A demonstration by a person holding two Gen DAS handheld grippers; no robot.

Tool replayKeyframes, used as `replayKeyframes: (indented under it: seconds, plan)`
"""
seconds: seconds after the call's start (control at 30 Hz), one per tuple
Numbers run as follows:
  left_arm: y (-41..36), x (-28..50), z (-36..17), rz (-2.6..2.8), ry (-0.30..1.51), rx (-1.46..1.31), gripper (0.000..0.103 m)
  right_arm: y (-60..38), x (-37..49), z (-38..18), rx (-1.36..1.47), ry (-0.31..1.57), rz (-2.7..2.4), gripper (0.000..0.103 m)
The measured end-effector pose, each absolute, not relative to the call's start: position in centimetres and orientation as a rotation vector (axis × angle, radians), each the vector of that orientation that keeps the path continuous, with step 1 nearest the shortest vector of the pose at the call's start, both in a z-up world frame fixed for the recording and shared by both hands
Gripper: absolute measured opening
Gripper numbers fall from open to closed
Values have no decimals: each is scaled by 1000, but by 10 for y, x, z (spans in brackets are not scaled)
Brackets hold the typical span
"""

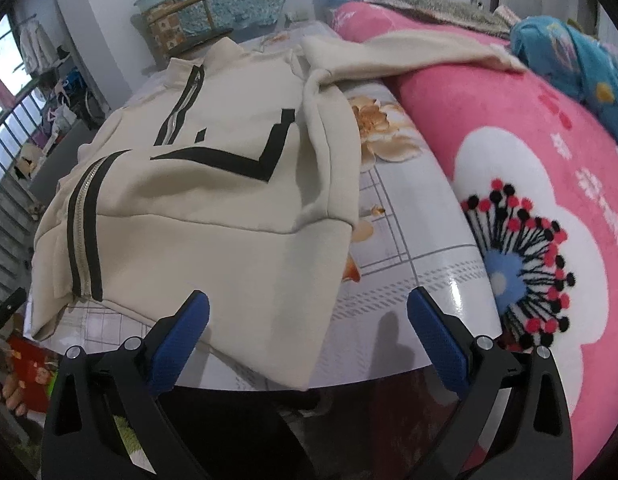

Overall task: Fold large clothes
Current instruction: 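Grasp the sweatshirt hem with the left tool while the right tool grasps it too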

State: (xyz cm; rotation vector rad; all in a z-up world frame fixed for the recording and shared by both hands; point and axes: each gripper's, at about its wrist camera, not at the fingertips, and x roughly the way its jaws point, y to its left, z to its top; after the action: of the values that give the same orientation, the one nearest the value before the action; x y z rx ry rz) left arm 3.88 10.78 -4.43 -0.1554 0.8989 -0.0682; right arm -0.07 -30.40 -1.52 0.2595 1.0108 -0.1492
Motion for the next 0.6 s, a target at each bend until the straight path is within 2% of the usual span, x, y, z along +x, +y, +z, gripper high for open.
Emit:
replayKeyframes:
  seconds: [0.2, 0.27, 0.4, 0.6]
  plan:
    - [100, 44, -59, -113, 949, -160, 93, -312, 2, -22, 277, 1045, -127, 84]
    - [98, 40, -62, -129, 964, -145, 79, -313, 3, -25, 287, 1056, -124, 78]
    - [93, 37, -65, -140, 971, -119, 61, -311, 8, -28, 251, 1066, -125, 70]
    - [91, 36, -64, -159, 986, -137, 33, -304, 8, -31, 192, 1089, -139, 45]
